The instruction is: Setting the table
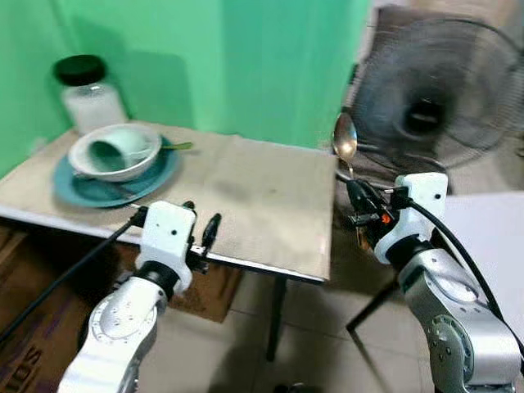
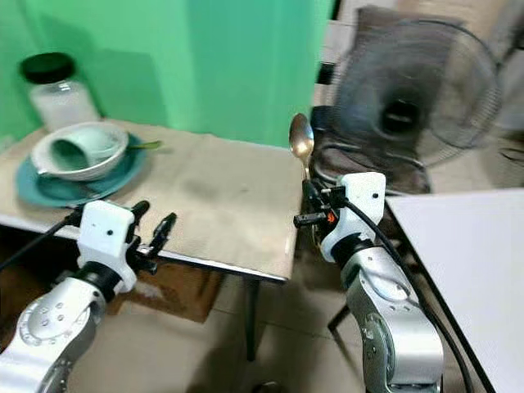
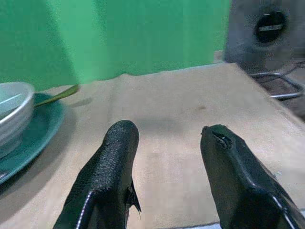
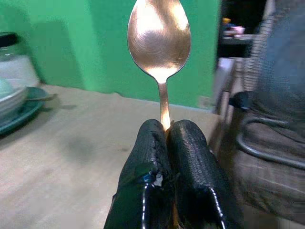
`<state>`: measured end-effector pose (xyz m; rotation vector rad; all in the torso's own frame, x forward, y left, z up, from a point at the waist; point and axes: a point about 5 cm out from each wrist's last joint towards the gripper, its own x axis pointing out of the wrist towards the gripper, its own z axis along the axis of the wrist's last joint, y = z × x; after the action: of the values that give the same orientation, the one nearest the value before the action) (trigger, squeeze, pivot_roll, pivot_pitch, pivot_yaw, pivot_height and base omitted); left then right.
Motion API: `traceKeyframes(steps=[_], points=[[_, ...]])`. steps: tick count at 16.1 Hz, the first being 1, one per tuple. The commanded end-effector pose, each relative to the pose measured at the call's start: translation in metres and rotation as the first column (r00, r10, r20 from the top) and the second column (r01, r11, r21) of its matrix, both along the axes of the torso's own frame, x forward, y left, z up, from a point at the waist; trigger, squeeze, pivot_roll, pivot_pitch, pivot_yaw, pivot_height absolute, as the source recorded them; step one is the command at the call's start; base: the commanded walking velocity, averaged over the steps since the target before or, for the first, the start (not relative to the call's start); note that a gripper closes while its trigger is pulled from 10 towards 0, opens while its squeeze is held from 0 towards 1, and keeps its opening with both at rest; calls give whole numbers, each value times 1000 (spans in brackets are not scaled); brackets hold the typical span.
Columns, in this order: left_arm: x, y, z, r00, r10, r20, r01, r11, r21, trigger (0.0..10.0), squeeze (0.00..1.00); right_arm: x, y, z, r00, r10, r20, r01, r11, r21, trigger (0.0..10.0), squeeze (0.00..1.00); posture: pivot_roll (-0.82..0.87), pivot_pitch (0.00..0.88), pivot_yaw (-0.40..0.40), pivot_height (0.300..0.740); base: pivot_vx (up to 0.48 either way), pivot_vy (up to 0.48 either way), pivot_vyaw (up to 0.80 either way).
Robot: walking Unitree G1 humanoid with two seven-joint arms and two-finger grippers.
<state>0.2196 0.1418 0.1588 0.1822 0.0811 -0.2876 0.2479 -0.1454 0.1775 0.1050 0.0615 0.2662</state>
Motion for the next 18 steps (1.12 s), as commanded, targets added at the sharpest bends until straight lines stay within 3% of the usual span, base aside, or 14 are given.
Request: traceKeyframes(steps=[1,6,12,18], points=[[2,-1,3,1000,8,17,-8,1000,0,10000,0,-1,-4,4,1000,-25,4,26,999,-21,10000,0,-102,30,-10,740,0,0,-800],[2,4,3,997,71,2,-71,996,-51,10000,0,5,-9,2,996,-81,-26,79,994,-70,10000,0,-101,32,-17,740,0,0,-800],[4,5,4,998,67,17,-66,996,-55,10000,0,9,-7,3,996,-84,-43,81,994,-72,10000,0,-96,23,-26,740,0,0,-800],[8,10,5,997,79,22,-78,996,-52,10000,0,7,-2,0,993,-90,-70,86,994,-63,10000,0,-96,8,-25,740,0,376,-800]])
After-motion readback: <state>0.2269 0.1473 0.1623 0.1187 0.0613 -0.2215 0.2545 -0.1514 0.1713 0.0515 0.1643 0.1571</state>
